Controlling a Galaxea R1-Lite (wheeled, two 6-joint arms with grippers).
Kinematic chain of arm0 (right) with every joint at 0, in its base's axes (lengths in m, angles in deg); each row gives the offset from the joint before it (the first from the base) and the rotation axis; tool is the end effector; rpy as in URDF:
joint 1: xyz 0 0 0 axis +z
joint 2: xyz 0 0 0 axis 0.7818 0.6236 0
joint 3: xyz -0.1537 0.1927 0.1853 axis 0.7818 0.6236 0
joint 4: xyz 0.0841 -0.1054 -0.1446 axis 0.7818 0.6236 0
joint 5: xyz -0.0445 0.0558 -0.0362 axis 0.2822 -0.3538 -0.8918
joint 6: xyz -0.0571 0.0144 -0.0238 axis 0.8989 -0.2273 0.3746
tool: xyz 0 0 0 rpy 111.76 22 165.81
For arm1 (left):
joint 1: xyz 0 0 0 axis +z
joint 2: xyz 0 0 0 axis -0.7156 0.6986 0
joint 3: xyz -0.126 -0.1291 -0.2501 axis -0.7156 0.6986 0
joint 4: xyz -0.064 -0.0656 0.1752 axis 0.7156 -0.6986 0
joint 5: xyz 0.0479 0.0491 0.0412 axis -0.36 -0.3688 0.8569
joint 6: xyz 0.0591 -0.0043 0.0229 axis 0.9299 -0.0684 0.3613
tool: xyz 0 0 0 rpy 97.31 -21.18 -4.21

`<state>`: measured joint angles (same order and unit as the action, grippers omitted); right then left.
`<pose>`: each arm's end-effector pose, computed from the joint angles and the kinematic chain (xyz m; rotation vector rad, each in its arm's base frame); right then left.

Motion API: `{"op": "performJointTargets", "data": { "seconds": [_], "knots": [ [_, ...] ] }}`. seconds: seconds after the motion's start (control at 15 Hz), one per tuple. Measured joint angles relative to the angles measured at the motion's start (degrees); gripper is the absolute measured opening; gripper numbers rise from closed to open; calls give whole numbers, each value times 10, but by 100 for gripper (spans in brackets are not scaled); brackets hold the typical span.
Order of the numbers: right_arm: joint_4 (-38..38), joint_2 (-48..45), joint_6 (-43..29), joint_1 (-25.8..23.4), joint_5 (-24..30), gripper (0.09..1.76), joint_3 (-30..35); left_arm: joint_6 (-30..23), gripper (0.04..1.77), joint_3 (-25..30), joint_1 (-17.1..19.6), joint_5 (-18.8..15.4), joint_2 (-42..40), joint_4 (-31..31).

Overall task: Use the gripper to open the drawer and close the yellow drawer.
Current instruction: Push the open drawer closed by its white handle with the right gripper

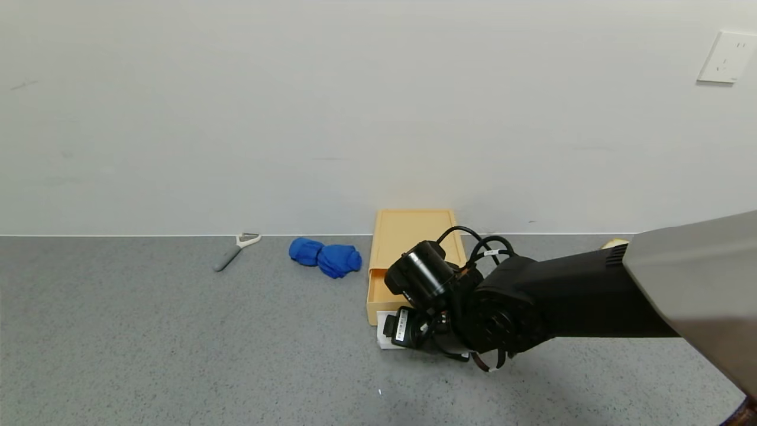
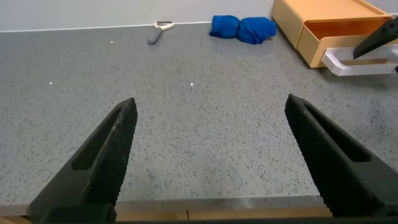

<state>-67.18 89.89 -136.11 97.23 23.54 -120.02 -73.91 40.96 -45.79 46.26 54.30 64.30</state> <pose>0.3249 0.3175 0.0717 0.3585 1.0260 0.1256 0.0180 0.0008 0.0758 0.0032 -0.0012 0.0116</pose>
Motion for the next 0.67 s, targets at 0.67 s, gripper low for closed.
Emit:
{"op": "performJointTargets", "data": {
  "seconds": [0.67],
  "knots": [
    [0, 32, 39, -25, -4, 171, -51, 0, 172, 0, 0, 0, 0, 0]
  ]
}}
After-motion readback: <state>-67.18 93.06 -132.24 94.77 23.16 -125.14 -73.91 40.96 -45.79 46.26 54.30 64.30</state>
